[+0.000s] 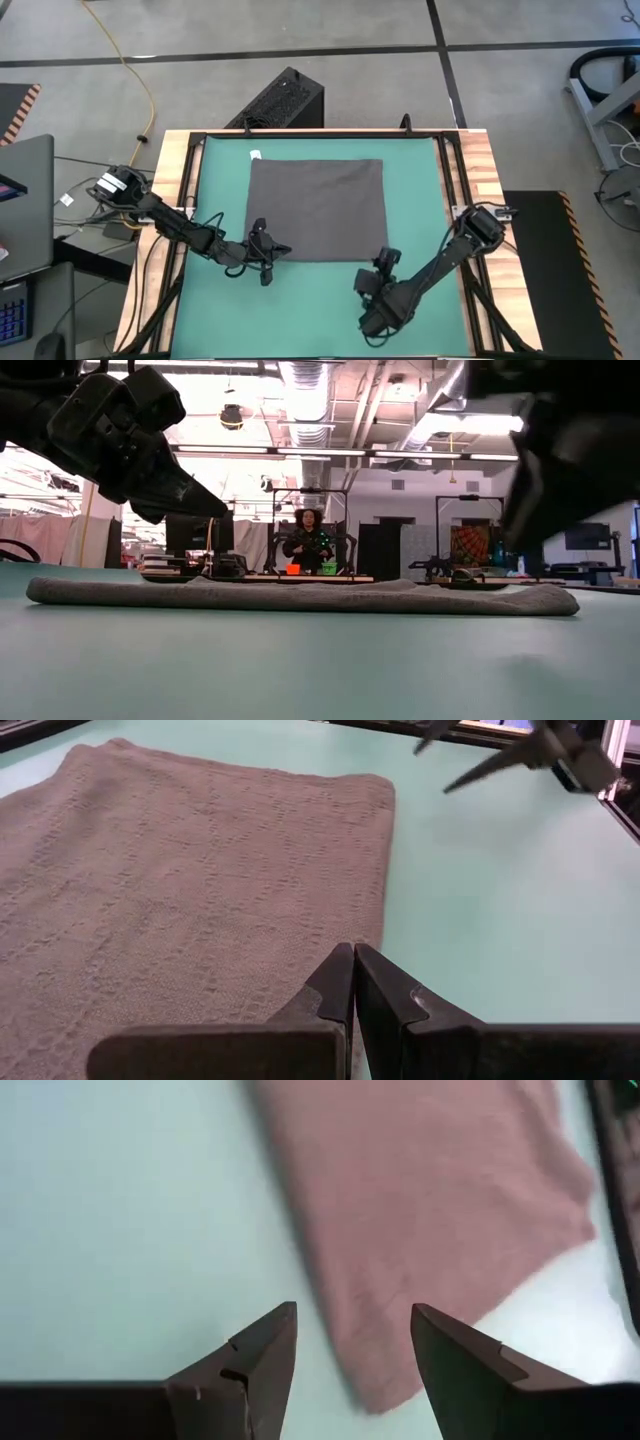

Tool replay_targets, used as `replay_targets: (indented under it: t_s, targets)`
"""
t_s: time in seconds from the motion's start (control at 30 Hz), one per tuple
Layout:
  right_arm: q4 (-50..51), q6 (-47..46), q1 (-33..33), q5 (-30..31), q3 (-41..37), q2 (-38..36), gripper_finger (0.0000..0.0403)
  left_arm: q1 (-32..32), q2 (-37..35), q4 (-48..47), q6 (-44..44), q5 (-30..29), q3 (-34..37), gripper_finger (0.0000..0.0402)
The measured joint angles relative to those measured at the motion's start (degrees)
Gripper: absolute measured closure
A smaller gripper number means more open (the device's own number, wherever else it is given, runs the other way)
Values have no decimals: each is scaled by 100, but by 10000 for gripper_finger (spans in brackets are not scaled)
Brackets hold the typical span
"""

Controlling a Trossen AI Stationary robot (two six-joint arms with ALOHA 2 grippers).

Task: Roll towel
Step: Fold the microfiber towel

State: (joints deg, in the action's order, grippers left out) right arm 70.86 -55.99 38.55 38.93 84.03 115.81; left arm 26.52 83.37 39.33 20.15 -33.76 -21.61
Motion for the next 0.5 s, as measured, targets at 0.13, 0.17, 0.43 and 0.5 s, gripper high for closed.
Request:
replay_targets:
  t_s: [0.13,0.17,0.43,0.5]
  targets:
    - [-147,272,-70,-505,-262,0,182,0,0,-8,-45,-2,0,401]
    - [-194,311,-91,-581,-333,0,182,0,0,-21,-47,0,0,401]
    - [-484,507,-172,-868,-863,0,182,0,0,-114,-47,10,0,401]
    - [-544,506,-200,-888,-948,-4,182,0,0,-118,-47,11,0,401]
